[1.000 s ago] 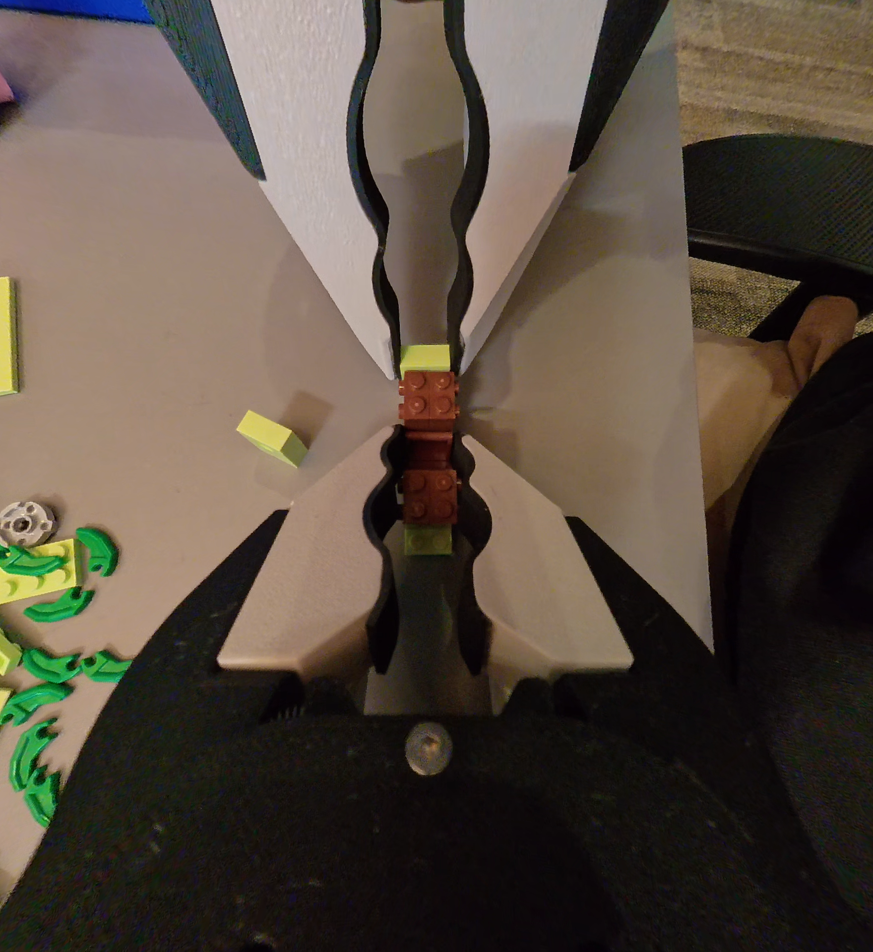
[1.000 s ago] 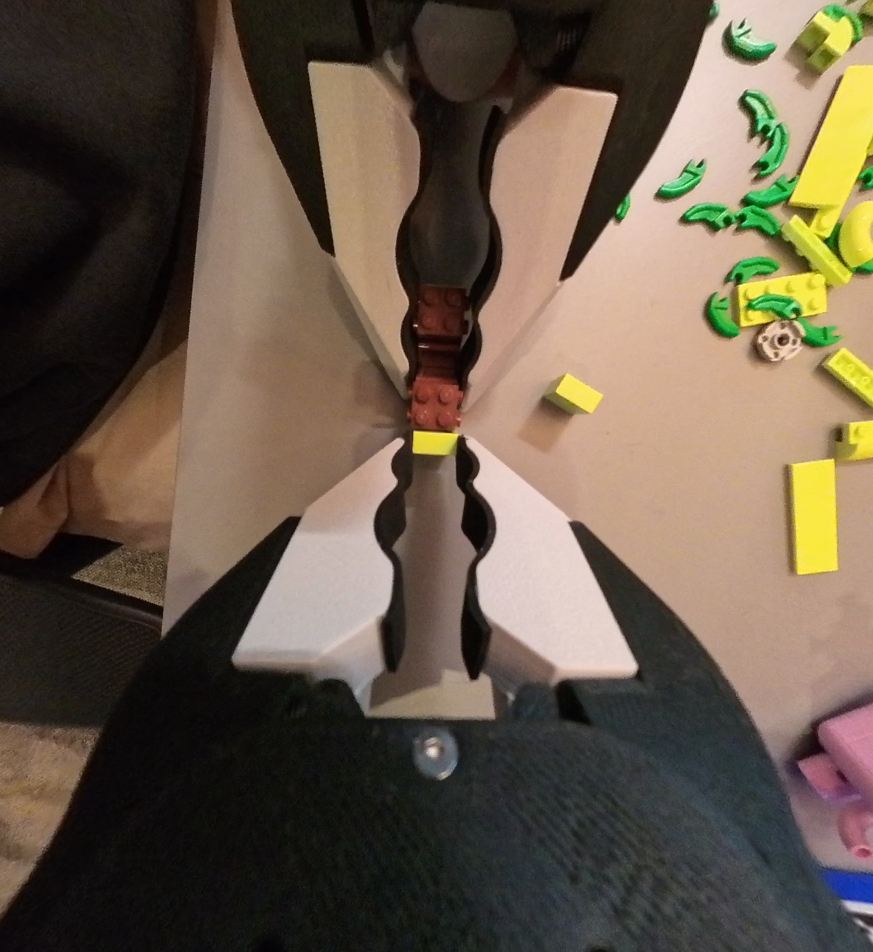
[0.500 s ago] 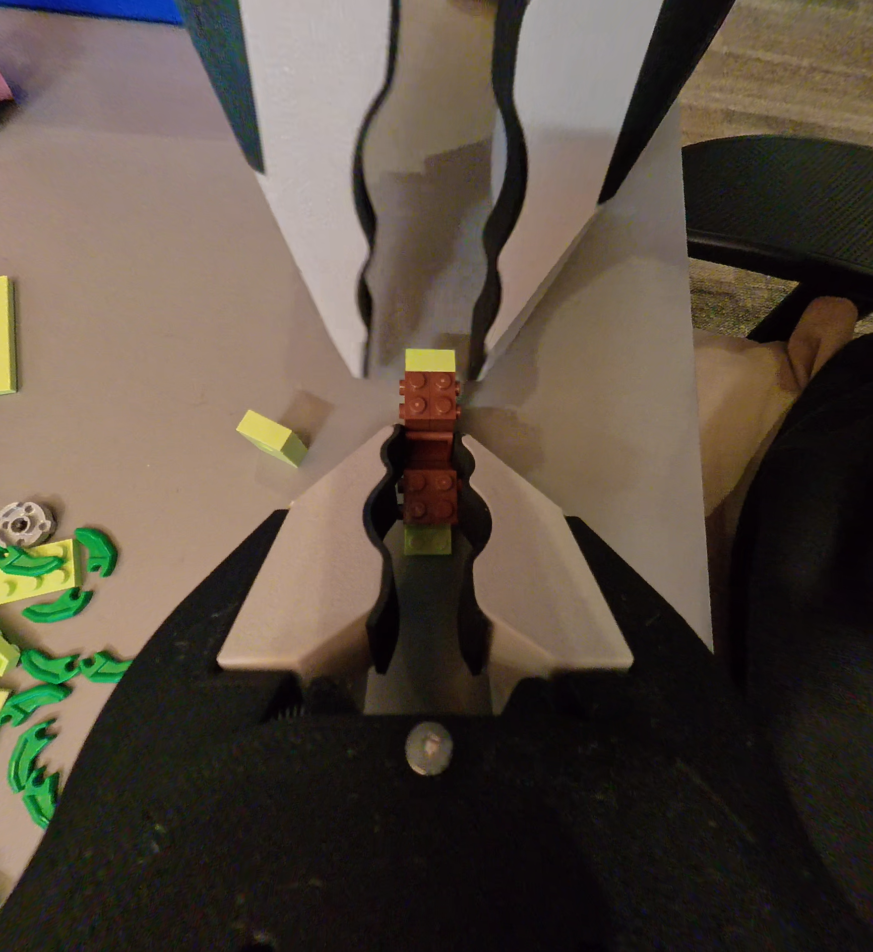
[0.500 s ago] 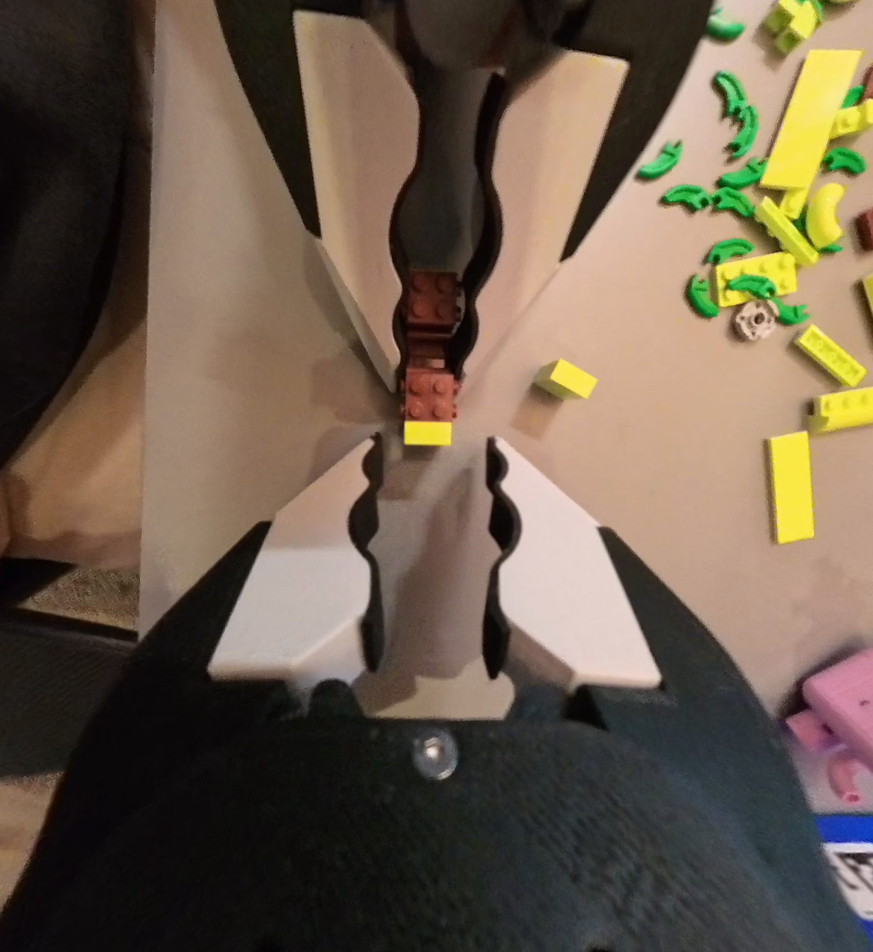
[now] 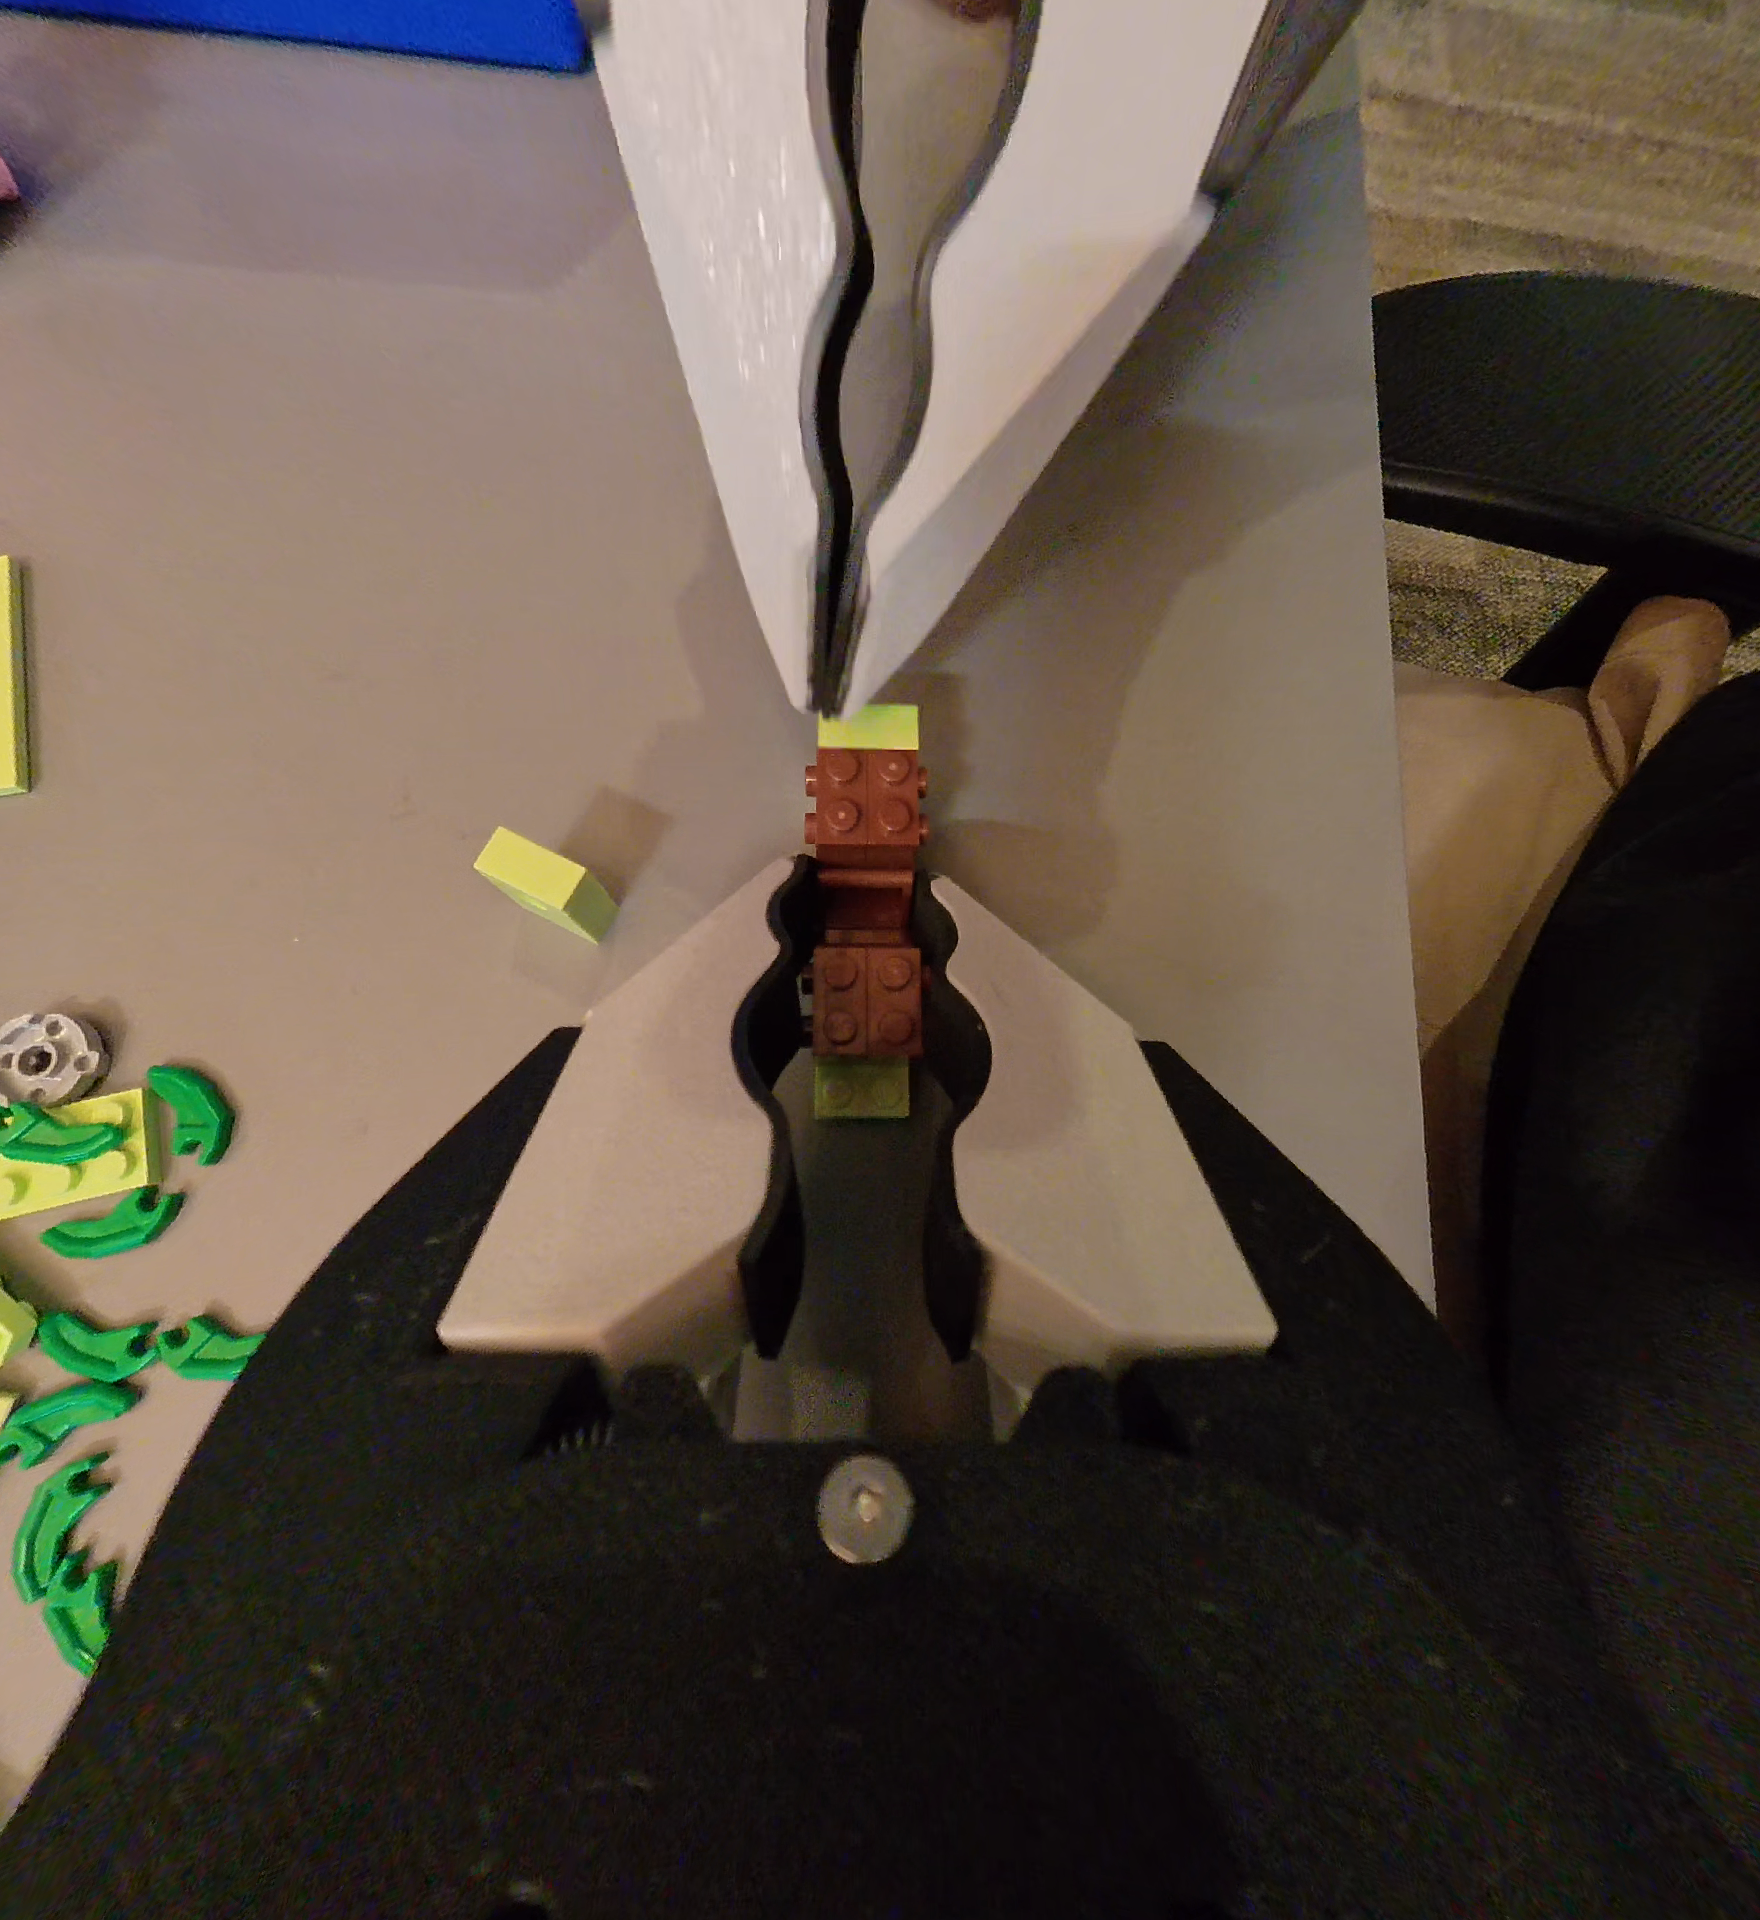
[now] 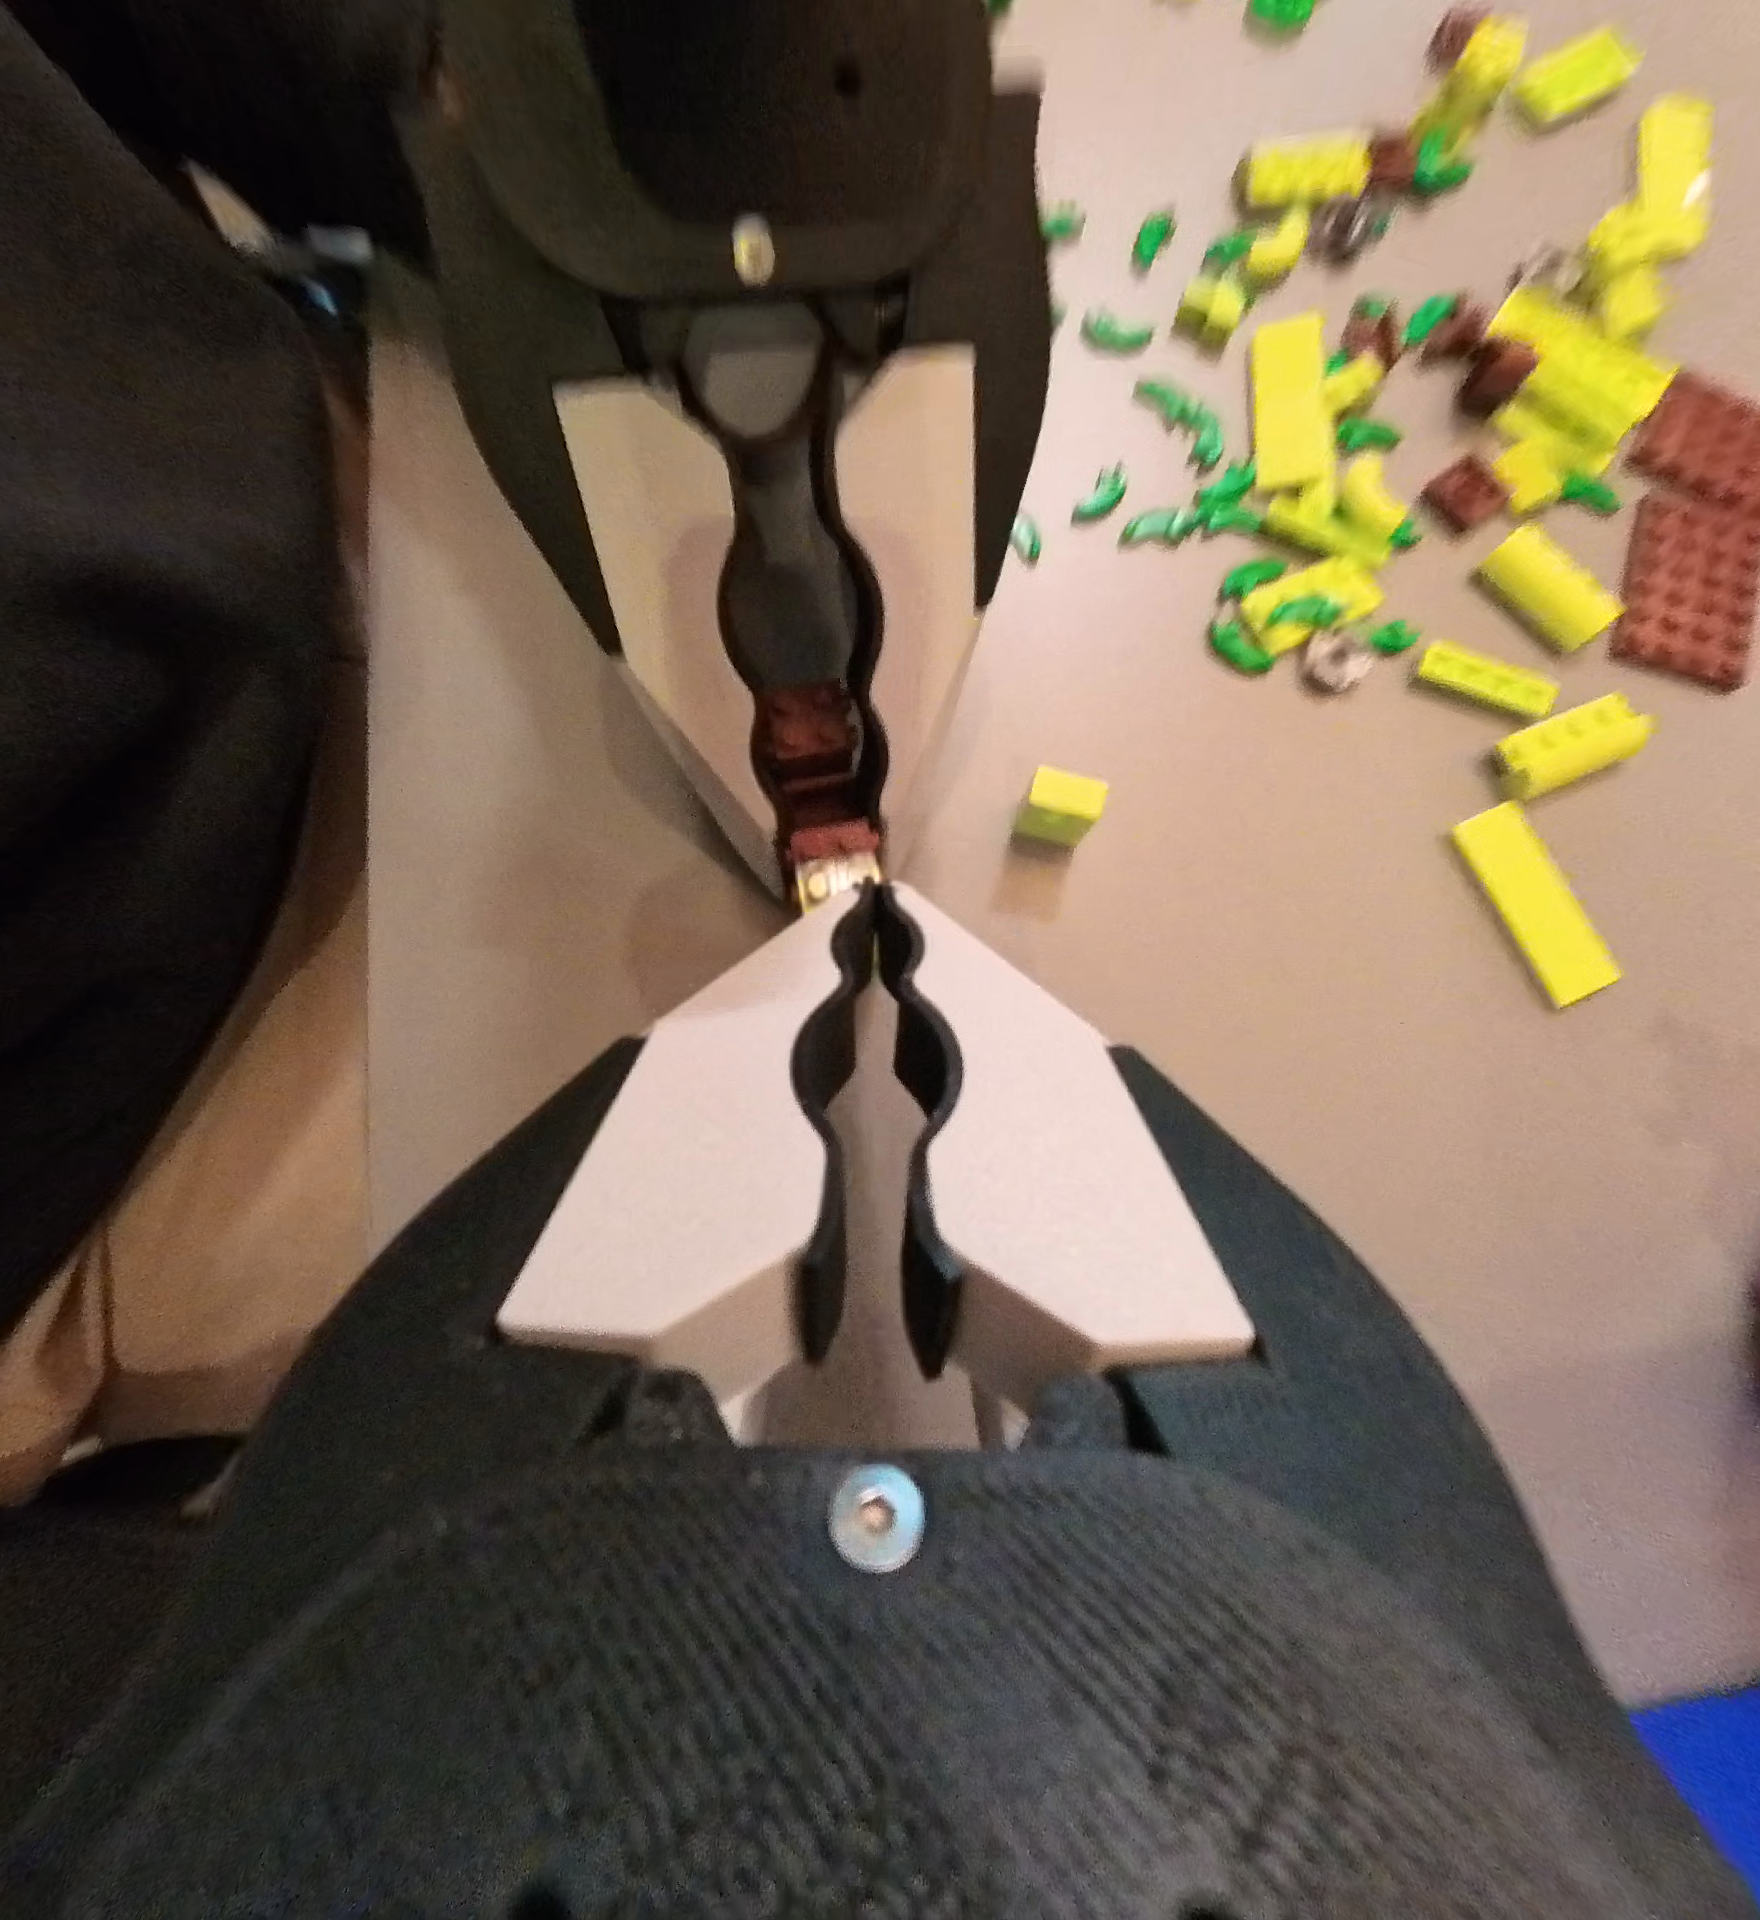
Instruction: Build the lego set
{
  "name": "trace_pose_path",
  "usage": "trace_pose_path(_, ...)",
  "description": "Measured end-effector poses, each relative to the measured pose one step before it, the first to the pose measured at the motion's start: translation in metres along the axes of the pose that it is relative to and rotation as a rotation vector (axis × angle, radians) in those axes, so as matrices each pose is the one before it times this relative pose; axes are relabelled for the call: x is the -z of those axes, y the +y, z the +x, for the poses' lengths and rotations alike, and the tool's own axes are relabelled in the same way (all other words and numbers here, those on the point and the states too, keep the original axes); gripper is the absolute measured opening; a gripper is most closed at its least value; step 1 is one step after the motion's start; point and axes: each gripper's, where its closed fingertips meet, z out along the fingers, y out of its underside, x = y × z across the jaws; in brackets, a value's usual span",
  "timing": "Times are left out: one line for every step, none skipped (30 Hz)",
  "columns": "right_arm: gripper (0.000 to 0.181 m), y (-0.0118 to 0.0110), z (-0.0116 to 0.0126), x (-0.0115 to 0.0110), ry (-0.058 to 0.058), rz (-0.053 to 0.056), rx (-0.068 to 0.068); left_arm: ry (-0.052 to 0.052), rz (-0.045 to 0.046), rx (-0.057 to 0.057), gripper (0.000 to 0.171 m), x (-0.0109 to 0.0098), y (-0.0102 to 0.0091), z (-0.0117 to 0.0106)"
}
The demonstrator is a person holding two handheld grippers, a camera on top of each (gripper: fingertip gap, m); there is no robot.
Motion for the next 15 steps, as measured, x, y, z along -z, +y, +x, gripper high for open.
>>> trace_pose_path(0.0,0.00367,-0.00122,-0.00329,-0.0038,-0.0118,-0.0018,0.0004,0.00001,0.0003,0.016,0.0,0.0,0.00007)
trace_pose_path(0.0,0.00013,-0.00119,-0.00059,-0.0053,0.0016,-0.0003,0.0003,-0.00002,0.0004,0.016,-0.00003,-0.00004,-0.00006)
trace_pose_path(0.0,0.00152,0.00074,0.00031,0.0039,-0.0143,0.0008,-0.0002,-0.00007,-0.0003,0.016,-0.00003,-0.00001,0.00004)
trace_pose_path(0.0,-0.00113,0.00237,0.00212,0.0169,0.0024,0.006,-0.0002,-0.00001,-0.0001,0.016,0.00006,0.00007,0.0)
trace_pose_path(0.0,-0.00416,0.00228,0.00375,0.017,0.0237,0.0046,-0.0015,-0.00008,-0.001,0.016,0.0,0.00003,-0.00005)
trace_pose_path(0.0,-0.00455,0.00245,0.00413,0.013,0.0244,-0.0046,-0.0051,-0.00029,-0.0016,0.016,-0.00006,0.00001,-0.00043)
trace_pose_path(0.0,-0.00344,0.00295,0.00359,0.0149,0.0182,-0.0065,-0.0112,-0.00073,-0.0025,0.016,0.00004,0.00017,-0.00085)
trace_pose_path(0.0,-0.00223,0.00304,0.00258,0.0187,0.0133,-0.0013,-0.0144,0.00188,0.0001,0.017,0.00031,-0.00023,-0.00151)
trace_pose_path(0.0,-0.00091,0.00263,0.00143,0.0193,0.0092,0.0018,0.001,0.01246,0.0055,0.019,0.00149,-0.00133,0.00005)
trace_pose_path(0.0,0.00014,0.0022,0.00035,0.0177,0.0053,-0.0001,0.0344,0.02314,0.0133,0.024,0.0028,-0.00245,0.0039)
trace_pose_path(0.0,0.00105,0.00249,-0.00072,0.0183,0.0011,-0.0049,0.0397,0.02881,0.0283,0.028,0.00364,-0.00345,0.00337)
trace_pose_path(0.0,0.00177,0.00351,-0.00159,0.0229,-0.0032,-0.0092,0.0338,0.02954,0.0313,0.031,0.0041,-0.00381,0.00212)
trace_pose_path(0.0,0.00244,0.00468,-0.00246,0.0275,-0.0098,-0.0137,0.0218,0.02677,0.0256,0.034,0.00434,-0.00363,0.00068)
trace_pose_path(0.0,0.00275,0.0038,-0.00328,0.018,-0.017,-0.0169,0.011,0.0224,0.0141,0.035,0.0046,-0.00325,-0.0004)
trace_pose_path(0.005,0.00231,0.00327,-0.00421,0.0104,-0.0219,-0.0218,-0.0027,0.01576,0.0058,0.036,0.00442,-0.00254,-0.00193)
